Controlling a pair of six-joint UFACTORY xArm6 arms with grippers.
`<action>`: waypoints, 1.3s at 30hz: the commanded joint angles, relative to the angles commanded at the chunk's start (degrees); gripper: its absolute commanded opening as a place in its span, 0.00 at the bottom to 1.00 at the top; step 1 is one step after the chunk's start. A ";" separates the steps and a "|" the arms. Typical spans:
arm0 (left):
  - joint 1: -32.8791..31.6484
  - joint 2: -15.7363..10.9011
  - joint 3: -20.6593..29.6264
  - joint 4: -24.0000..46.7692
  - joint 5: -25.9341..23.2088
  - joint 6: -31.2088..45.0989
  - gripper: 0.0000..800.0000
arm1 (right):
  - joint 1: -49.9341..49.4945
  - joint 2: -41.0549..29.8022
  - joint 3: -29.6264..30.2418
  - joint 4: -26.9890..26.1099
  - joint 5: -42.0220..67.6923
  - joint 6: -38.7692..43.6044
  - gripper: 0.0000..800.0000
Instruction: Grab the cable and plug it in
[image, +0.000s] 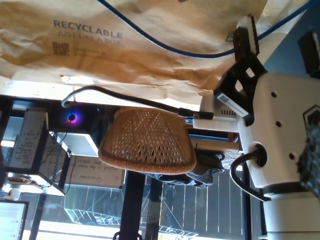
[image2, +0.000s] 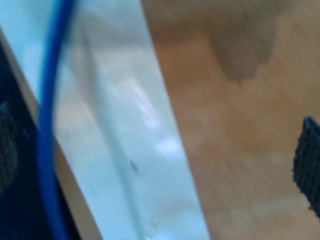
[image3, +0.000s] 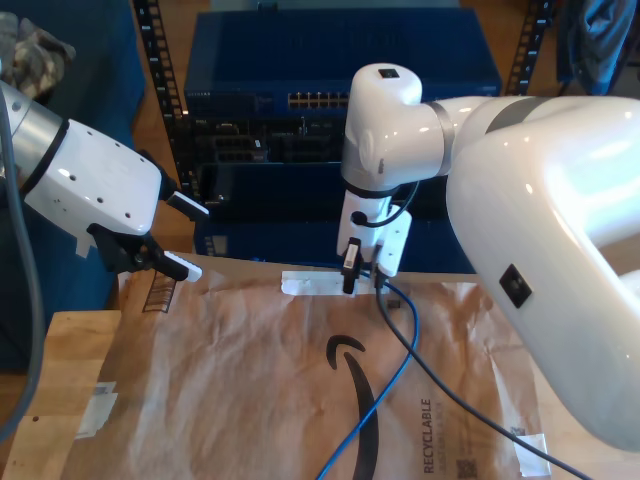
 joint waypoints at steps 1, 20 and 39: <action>0.00 0.00 0.09 0.00 0.09 0.00 1.00 | -0.18 0.09 0.00 -0.62 0.00 0.70 0.96; 0.09 0.00 0.09 0.00 0.09 0.09 1.00 | -0.70 2.55 -0.18 -5.63 0.35 6.51 0.19; 0.97 0.00 0.00 0.00 0.09 0.18 1.00 | -2.20 -21.36 6.42 -9.23 12.66 5.89 0.01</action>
